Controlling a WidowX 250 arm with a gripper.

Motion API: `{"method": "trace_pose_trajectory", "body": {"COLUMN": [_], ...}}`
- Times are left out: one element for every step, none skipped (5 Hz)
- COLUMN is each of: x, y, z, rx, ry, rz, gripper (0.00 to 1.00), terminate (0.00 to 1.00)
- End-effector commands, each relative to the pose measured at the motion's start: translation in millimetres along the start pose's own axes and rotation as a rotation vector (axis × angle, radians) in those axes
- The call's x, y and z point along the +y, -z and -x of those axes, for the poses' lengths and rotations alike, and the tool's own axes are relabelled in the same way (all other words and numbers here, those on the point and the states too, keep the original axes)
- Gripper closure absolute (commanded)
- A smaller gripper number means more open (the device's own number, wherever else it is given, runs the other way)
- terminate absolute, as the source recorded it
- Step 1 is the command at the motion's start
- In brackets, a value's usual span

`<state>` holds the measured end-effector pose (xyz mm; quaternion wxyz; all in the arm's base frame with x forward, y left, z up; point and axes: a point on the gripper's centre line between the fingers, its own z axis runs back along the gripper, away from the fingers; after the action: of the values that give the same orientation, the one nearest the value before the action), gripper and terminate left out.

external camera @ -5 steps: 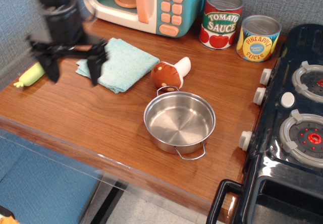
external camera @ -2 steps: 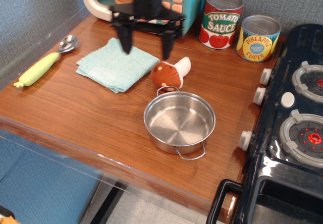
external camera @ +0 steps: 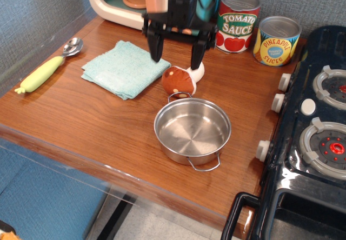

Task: Move the mushroom in front of the blue towel

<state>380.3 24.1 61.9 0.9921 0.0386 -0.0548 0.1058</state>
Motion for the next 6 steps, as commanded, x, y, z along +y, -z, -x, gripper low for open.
{"method": "trace_pose_trajectory", "body": {"x": [-6.2,-4.9,-0.8,4.2,-0.8,-4.6], "y": [14.0,21.3,14.4,-20.7,-51.5,-59.6], "z": [8.1,5.4,-1.7,-15.6,3.2,46.6], "rx": [0.025,0.035,0.022,-0.056,-0.091,-0.072], "ry": [0.033,0.009,-0.008,-0.038,0.026,0.108], "rz": [-0.041,-0.027,-0.012,0.039,0.083,0.085], "gripper": [0.0,0.0,1.0,1.0,1.0,1.0], "terminate": [0.0,0.0,0.0,0.0,0.0,0.0]}}
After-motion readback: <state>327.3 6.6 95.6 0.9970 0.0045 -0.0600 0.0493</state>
